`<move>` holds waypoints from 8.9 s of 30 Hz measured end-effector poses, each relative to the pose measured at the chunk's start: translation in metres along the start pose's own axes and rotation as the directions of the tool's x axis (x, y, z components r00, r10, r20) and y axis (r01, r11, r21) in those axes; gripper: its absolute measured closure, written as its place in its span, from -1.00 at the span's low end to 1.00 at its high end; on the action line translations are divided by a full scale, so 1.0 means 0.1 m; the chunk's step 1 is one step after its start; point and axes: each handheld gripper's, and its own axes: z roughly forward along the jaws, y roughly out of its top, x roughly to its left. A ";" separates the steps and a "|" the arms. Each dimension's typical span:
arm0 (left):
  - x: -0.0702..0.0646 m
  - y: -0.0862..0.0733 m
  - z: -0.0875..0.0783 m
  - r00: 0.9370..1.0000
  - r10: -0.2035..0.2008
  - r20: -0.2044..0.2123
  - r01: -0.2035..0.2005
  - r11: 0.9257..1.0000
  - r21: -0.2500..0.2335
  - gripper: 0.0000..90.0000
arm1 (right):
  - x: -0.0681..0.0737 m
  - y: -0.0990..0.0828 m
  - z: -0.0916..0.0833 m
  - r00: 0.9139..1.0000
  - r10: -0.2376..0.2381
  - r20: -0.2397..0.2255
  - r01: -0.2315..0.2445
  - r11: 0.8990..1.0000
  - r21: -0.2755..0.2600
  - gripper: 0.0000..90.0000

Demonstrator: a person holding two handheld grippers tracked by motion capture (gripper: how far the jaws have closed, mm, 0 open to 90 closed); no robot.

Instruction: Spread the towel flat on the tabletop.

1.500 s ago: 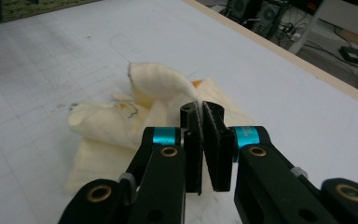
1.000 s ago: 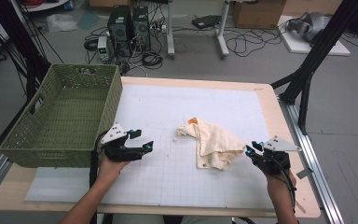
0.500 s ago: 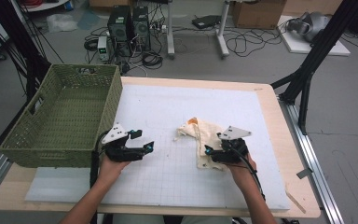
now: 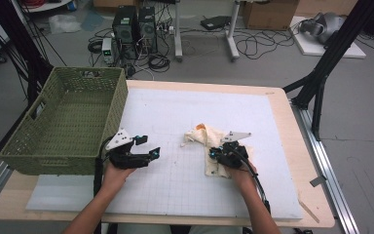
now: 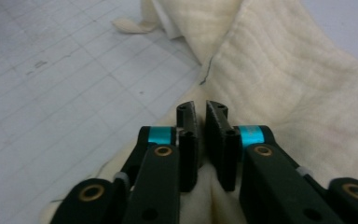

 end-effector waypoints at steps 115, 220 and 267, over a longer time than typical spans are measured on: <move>-0.36 0.25 1.58 0.995 0.038 -0.089 -0.003 0.933 0.360 0.00 | -0.40 -0.50 -1.09 0.962 0.146 0.230 -0.100 0.975 -0.200 -0.18; -0.43 -0.04 0.77 0.969 0.190 0.156 -0.234 0.904 0.357 0.93 | -0.32 -0.31 -0.68 0.953 0.069 0.296 -0.023 0.988 -0.153 0.03; 0.04 0.06 0.15 0.999 0.016 -0.046 -0.009 0.989 0.145 -0.16 | 0.10 -0.37 -0.47 0.999 -0.035 0.019 0.034 0.998 0.052 0.65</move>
